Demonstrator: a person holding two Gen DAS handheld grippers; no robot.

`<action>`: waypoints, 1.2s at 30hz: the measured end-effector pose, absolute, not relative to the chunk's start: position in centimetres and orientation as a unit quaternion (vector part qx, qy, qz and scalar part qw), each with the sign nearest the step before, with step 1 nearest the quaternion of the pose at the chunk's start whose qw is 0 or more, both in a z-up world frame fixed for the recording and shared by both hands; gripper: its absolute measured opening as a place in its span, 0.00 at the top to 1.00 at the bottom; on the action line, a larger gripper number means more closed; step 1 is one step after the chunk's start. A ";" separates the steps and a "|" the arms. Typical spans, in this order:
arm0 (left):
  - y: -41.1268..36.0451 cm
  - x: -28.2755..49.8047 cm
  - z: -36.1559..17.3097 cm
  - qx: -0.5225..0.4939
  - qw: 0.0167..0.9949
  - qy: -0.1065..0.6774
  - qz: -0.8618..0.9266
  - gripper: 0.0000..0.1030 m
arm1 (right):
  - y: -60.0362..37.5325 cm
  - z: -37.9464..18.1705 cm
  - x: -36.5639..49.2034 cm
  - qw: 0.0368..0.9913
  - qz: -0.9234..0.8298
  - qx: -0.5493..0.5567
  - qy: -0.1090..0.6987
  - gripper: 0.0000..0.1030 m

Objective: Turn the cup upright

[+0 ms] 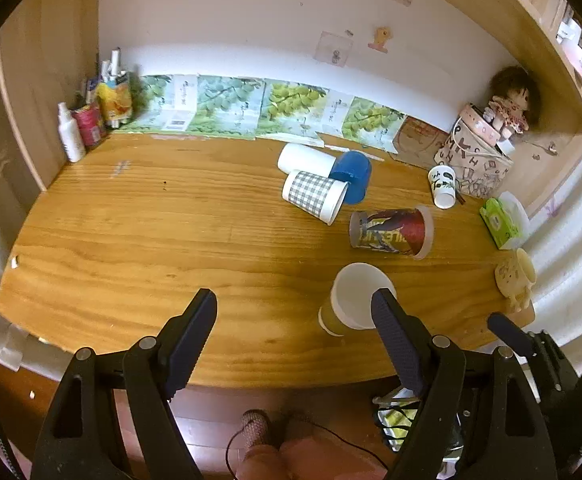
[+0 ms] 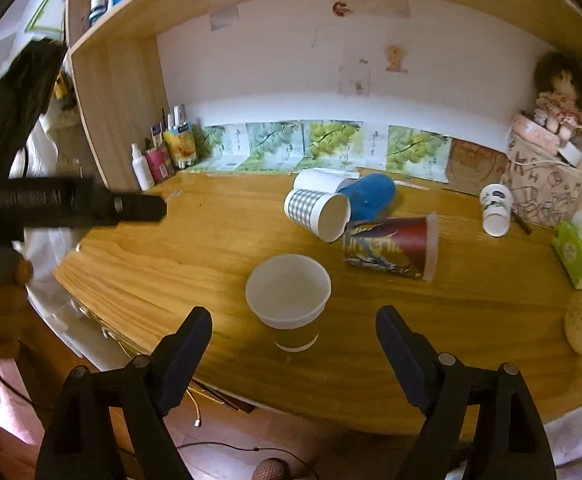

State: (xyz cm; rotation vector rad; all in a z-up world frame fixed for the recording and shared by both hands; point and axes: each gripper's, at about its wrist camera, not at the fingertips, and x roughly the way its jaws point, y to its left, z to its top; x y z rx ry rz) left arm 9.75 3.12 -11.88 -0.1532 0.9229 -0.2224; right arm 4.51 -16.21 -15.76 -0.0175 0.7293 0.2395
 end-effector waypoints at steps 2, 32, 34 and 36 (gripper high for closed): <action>2.4 8.9 -10.9 -0.075 0.889 0.441 -0.095 0.18 | -16.5 -14.4 4.0 0.927 0.113 -0.009 0.358 0.18; -2.1 -1.2 -2.7 -0.013 0.966 0.260 -0.010 0.00 | -22.8 -5.5 -3.3 0.953 0.015 0.055 0.297 0.00; -1.9 -1.7 -2.2 -0.011 0.971 0.237 -0.004 0.00 | -22.4 -5.2 -3.8 0.958 0.018 0.051 0.282 0.00; -1.7 -2.0 -2.0 -0.007 0.975 0.224 0.006 0.00 | -22.3 -5.0 -4.1 0.961 0.018 0.048 0.271 0.00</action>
